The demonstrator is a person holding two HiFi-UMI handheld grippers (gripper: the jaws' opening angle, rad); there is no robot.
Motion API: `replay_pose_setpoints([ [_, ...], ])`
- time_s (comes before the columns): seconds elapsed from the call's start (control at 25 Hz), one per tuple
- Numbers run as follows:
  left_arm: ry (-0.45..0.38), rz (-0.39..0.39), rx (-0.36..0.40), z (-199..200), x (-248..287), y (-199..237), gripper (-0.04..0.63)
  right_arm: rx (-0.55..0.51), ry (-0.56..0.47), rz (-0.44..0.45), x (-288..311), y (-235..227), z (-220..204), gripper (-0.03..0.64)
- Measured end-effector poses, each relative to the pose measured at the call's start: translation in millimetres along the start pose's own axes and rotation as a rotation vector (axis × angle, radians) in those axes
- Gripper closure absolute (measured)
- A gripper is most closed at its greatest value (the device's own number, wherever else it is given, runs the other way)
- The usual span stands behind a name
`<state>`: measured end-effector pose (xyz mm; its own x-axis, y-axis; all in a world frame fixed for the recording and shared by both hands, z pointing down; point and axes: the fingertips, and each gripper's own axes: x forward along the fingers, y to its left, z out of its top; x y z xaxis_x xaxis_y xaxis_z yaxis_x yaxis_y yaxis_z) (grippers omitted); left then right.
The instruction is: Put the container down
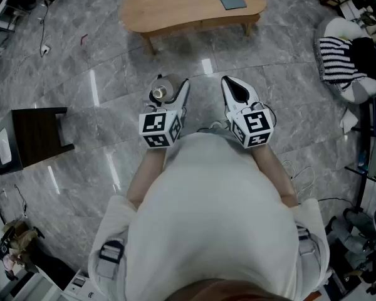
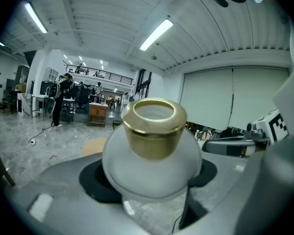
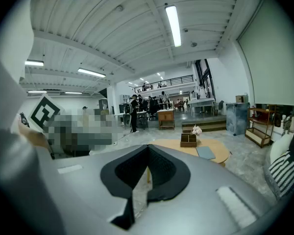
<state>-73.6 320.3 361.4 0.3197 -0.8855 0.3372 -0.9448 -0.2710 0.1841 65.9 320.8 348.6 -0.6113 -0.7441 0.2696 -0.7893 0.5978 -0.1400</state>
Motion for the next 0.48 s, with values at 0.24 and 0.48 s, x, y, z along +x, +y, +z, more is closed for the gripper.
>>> replay_pose_setpoints([
  [0.24,-0.013,0.006,-0.008,-1.1,-4.8,-7.2,0.256,-0.01,-0.002,-0.017,-10.2,-5.8,-2.0,0.62],
  [0.48,-0.03,0.033,-0.021,-5.9,-11.0,-11.8,0.256,-0.04,-0.003,0.006,-16.7,-7.8,-3.0,0.62],
])
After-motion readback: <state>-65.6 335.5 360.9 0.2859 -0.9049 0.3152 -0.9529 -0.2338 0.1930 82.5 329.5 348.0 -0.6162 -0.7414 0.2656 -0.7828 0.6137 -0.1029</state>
